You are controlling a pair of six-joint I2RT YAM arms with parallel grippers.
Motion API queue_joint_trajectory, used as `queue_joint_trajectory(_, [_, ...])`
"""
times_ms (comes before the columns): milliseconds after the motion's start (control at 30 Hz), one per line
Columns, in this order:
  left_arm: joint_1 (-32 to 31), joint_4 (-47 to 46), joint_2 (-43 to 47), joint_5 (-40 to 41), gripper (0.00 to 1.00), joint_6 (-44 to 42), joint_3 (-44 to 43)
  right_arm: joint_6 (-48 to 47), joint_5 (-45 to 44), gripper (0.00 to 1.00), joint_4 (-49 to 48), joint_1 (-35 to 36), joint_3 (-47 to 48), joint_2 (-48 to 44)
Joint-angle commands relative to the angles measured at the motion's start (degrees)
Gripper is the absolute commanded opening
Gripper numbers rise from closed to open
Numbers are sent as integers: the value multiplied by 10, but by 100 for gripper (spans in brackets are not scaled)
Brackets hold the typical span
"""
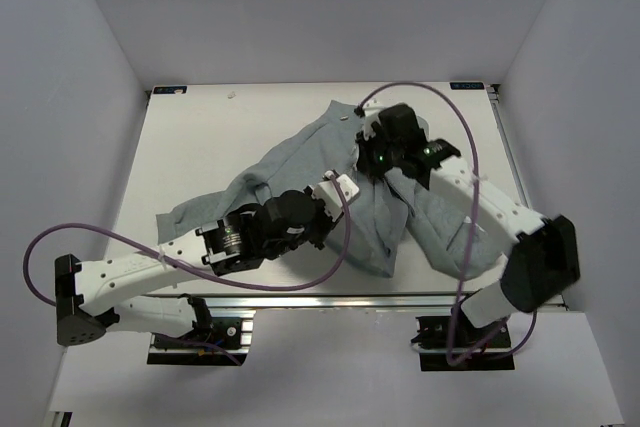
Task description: Zip up the jacket
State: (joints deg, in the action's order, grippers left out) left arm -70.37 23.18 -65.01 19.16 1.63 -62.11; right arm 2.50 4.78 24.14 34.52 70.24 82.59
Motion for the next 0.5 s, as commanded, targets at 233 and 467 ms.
queue_joint_trajectory(233, [-14,60,109,-145,0,278,81,-58,-173,0,-132,-175,270,286])
queue_joint_trajectory(467, [-14,75,174,-142,0,402,117,4,-164,0,-247,-244,429,439])
